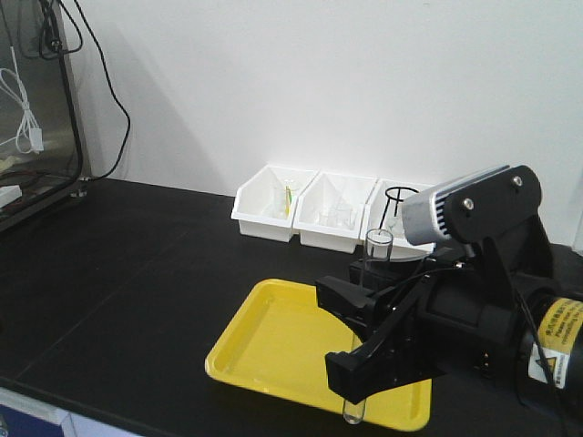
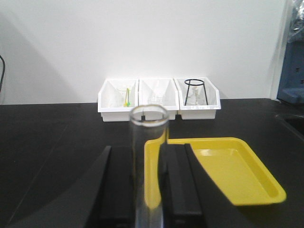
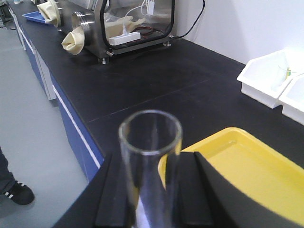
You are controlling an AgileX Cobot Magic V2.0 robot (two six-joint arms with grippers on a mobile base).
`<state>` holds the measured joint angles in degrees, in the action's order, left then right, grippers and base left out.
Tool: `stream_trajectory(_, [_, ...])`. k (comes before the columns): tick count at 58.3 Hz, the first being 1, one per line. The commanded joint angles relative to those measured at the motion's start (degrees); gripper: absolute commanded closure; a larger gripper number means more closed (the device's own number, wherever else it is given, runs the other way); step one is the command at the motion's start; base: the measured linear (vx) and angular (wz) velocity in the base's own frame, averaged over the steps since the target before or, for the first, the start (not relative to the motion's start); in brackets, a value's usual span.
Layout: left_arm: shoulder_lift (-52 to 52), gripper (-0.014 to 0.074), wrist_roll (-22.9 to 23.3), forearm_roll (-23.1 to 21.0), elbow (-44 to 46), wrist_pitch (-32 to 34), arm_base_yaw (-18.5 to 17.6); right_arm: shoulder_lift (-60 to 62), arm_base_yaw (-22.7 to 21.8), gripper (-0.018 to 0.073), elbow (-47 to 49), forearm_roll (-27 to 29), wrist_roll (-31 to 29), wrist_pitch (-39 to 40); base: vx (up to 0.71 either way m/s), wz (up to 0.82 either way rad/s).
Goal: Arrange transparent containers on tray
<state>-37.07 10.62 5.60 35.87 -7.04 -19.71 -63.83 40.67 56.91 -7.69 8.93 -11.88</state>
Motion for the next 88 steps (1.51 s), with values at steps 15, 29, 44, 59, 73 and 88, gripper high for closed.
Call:
stream_trajectory(15, [0.3, 0.0548, 0.1, -0.1, 2.2, 4.8, -0.2, 1.2, 0.0, 0.055, 2.1, -0.3, -0.6, 4.3, 0.27, -0.08])
stream_trajectory(29, [0.3, 0.0548, 0.1, -0.1, 2.2, 4.8, -0.2, 1.2, 0.0, 0.055, 2.1, -0.3, -0.6, 4.3, 0.27, -0.34])
stream_trajectory(44, [0.3, 0.0548, 0.1, -0.1, 2.2, 4.8, -0.2, 1.2, 0.0, 0.055, 2.1, -0.3, -0.6, 4.3, 0.23, -0.41])
stream_trajectory(59, [0.3, 0.0548, 0.1, -0.1, 2.2, 4.8, -0.2, 1.2, 0.0, 0.055, 2.1, -0.3, -0.6, 4.3, 0.18, -0.28])
stream_trajectory(73, [0.3, 0.0548, 0.1, -0.1, 2.2, 4.8, -0.2, 1.2, 0.0, 0.055, 2.1, -0.3, -0.6, 4.3, 0.09, -0.11])
stream_trajectory(88, [0.3, 0.0548, 0.1, -0.1, 2.2, 4.8, -0.2, 1.2, 0.0, 0.055, 2.1, -0.3, -0.6, 4.3, 0.01, -0.02])
